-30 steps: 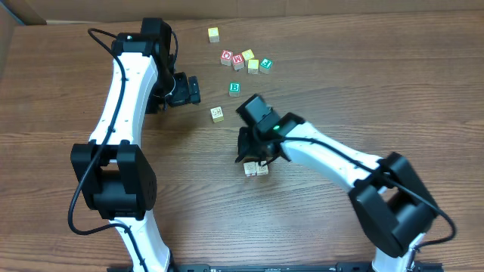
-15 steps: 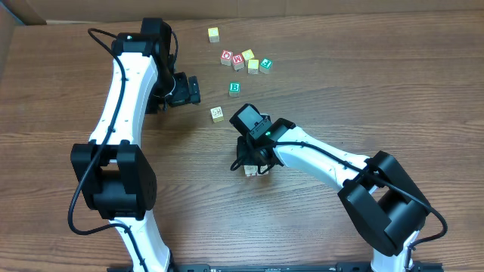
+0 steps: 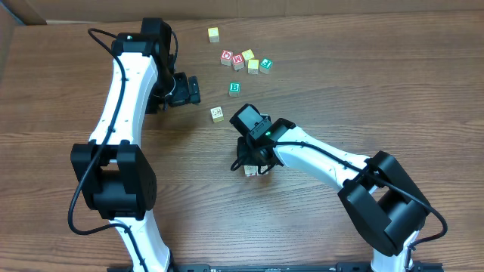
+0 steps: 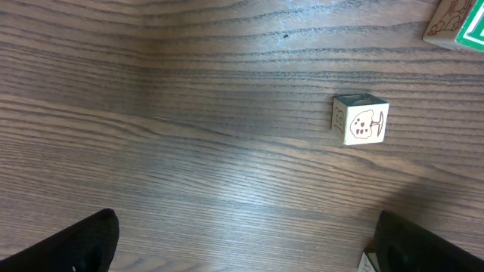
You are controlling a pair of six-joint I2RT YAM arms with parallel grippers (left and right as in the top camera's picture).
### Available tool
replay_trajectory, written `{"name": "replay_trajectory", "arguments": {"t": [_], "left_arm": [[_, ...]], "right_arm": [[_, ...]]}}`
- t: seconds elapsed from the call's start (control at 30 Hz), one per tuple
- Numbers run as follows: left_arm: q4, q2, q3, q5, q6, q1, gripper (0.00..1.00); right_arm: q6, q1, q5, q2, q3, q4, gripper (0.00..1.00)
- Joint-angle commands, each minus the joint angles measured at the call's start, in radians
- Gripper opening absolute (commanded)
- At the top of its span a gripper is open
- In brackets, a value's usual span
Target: Flip 4 blocks
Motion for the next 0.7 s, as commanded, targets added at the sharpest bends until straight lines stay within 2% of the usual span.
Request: {"name": "replay_trajectory", "arguments": {"t": [0.0,0.4,0.67], "left_arm": [[0.0,-0.021,-0.001,0.004,-0.021,-0.009,1.0],[0.0,-0.021,-0.001,0.004,-0.021,-0.009,1.0],[0.0,-0.021,-0.001,0.004,-0.021,-0.009,1.0]], "right_arm": [[-0.006,0.0,-0.006,-0.006,0.025,-0.012,0.04],[-0.008,-0.031,-0.005,-0.009,0.078,-0.023,0.04],[0.003,-0.107,0.051,-0.027,0.182,-0.222,0.04]]}}
